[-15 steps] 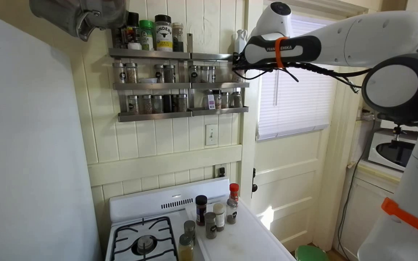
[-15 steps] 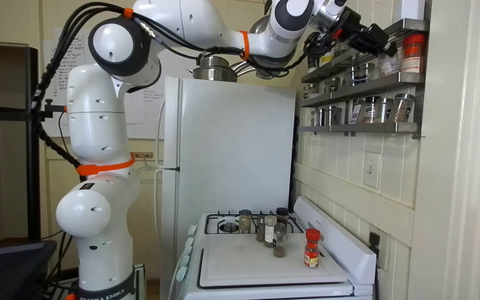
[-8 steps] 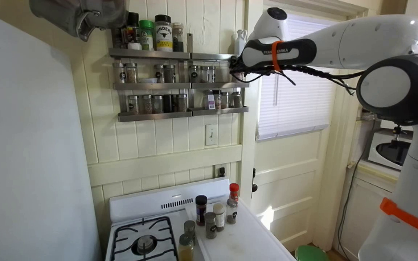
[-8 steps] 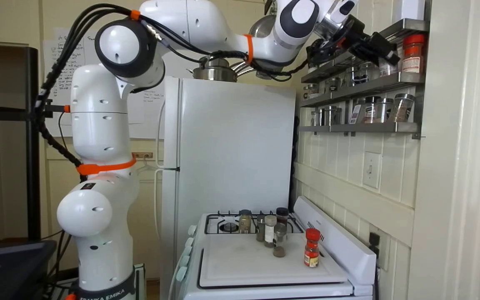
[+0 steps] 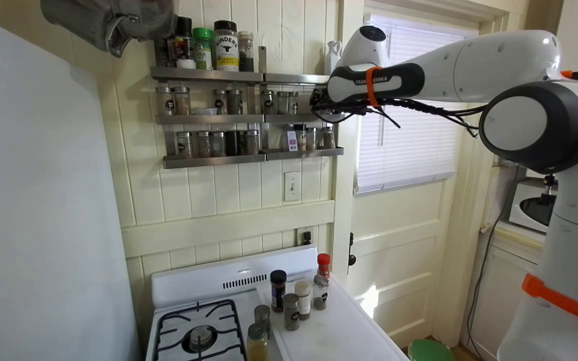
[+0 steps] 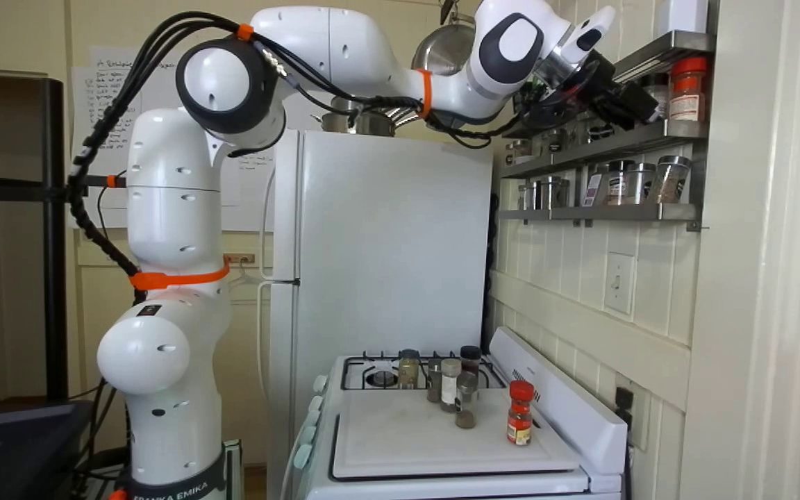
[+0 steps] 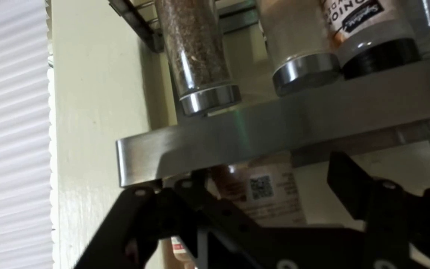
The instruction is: Put the jar on the shelf
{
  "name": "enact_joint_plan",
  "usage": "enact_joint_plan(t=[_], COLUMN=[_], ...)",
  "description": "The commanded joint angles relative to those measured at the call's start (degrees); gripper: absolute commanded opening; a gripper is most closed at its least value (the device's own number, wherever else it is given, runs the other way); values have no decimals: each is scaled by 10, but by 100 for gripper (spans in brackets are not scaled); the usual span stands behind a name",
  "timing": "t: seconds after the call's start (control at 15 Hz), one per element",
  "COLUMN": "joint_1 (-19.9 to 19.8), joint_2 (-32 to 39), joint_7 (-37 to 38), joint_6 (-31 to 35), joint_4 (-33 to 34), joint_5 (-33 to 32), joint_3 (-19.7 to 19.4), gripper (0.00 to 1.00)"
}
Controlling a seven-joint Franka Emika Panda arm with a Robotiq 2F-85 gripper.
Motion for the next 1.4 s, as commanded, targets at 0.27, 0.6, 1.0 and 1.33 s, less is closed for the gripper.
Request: enact_joint_plan(t=[0.27, 0.6, 1.0, 1.33], joint_1=[7, 4, 6, 8], joint_2=[-18, -52, -112, -150], joint_7=[-1, 18, 22, -8], joint_6=[-31, -20, -10, 29], joint_4=[0, -20, -76, -136], joint_5=[-16, -71, -83, -56], joint_3=[6, 12, 18, 12], gripper=[96, 98, 69, 30])
